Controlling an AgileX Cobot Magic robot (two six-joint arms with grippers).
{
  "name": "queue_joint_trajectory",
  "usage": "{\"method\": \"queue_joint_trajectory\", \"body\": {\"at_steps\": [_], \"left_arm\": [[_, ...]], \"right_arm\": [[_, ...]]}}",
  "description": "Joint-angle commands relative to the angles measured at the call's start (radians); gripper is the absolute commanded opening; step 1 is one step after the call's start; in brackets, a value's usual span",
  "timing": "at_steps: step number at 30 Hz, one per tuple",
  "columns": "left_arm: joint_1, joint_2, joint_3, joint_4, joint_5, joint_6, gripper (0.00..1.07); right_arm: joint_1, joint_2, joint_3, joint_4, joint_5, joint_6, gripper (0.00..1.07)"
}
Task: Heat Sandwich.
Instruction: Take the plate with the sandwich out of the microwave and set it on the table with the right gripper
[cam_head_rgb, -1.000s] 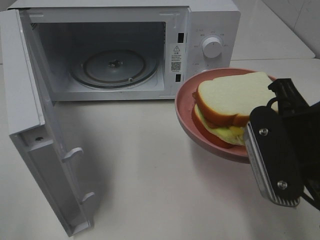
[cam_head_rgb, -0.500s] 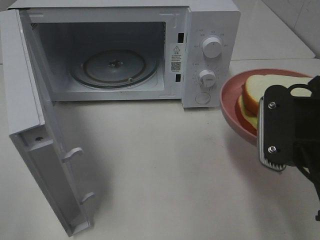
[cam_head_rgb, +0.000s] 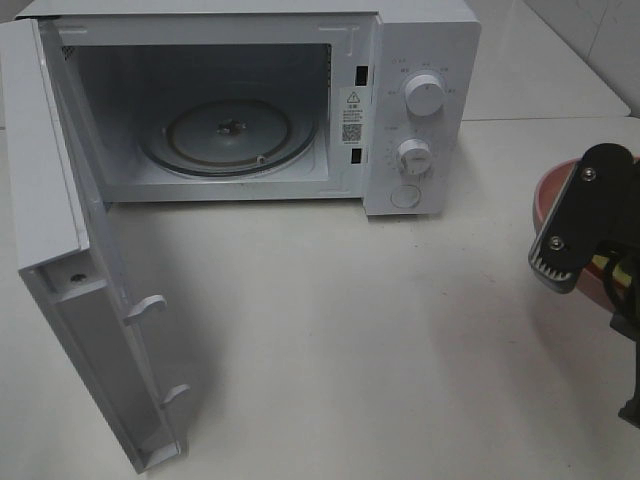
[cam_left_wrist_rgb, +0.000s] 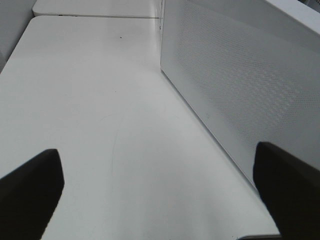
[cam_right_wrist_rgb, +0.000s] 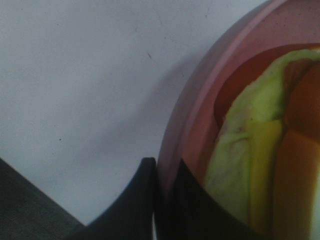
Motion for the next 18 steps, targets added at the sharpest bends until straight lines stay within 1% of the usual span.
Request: {"method": "queue_joint_trajectory", "body": {"at_steps": [1, 12, 18], "left_arm": [[0.001, -0.021, 0.004, -0.003, -0.008, -0.005, 0.98], [0.001, -0.021, 0.004, -0.003, -0.008, -0.005, 0.98], [0.001, -0.021, 0.004, -0.003, -0.008, -0.005, 0.98]], "right_arm": [[0.004, -0.007, 0.000, -0.042, 0.032, 0.071, 0.04], [0.004, -0.002, 0.000, -0.084, 0.048, 0.287, 0.04], [0.000, 0.036, 0.000, -0.103, 0.036, 0.314, 0.04]]}}
